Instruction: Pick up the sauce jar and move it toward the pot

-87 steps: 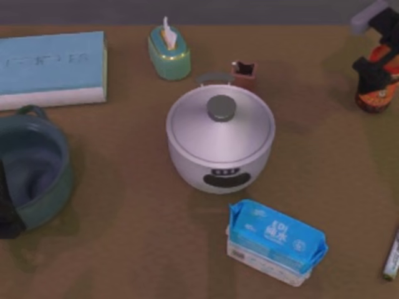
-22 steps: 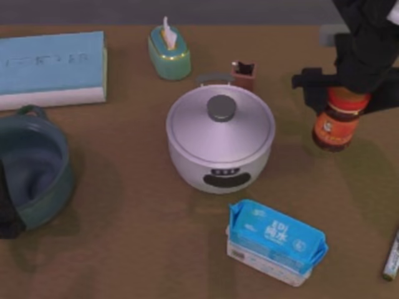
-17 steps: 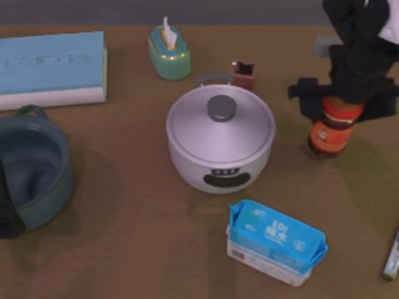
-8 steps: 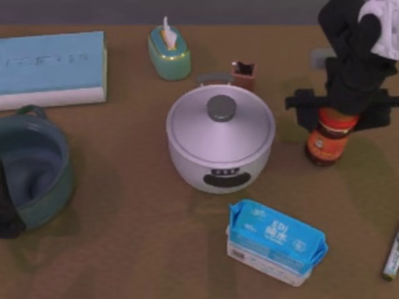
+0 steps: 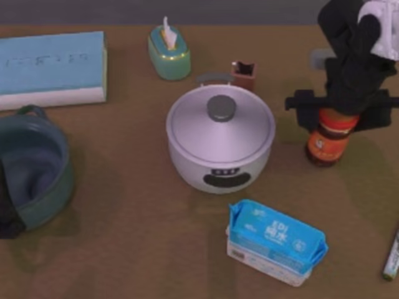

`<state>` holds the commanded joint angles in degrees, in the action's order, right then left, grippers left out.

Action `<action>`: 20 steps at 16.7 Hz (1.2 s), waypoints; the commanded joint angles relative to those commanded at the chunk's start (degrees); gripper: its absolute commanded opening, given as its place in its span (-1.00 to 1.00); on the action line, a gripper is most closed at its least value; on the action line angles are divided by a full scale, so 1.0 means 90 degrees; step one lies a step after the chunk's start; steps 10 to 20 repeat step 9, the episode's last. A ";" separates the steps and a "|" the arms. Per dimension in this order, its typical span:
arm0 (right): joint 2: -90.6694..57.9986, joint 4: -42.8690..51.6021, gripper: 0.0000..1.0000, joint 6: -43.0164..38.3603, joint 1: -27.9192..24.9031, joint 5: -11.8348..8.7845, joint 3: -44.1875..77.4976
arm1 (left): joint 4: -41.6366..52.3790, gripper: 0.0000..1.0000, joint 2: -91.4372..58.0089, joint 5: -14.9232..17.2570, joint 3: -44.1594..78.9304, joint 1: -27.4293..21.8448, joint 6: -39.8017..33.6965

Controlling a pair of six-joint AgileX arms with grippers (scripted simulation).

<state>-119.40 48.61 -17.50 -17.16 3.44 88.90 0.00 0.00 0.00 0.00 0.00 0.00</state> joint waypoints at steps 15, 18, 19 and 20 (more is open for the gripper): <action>0.0000 0.0000 1.00 0.0000 0.0000 0.0000 0.0000 | 0.0000 1.00 0.0000 0.0000 0.0000 0.0000 0.0000; 0.0000 0.0000 1.00 0.0000 0.0000 0.0000 0.0000 | 0.0000 1.00 0.0000 0.0000 0.0000 0.0000 0.0000; 0.0000 0.0000 1.00 0.0000 0.0000 0.0000 0.0000 | 0.0000 1.00 0.0000 0.0000 0.0000 0.0000 0.0000; 0.0000 0.0000 1.00 0.0000 0.0000 0.0000 0.0000 | 0.0000 1.00 0.0000 0.0000 0.0000 0.0000 0.0000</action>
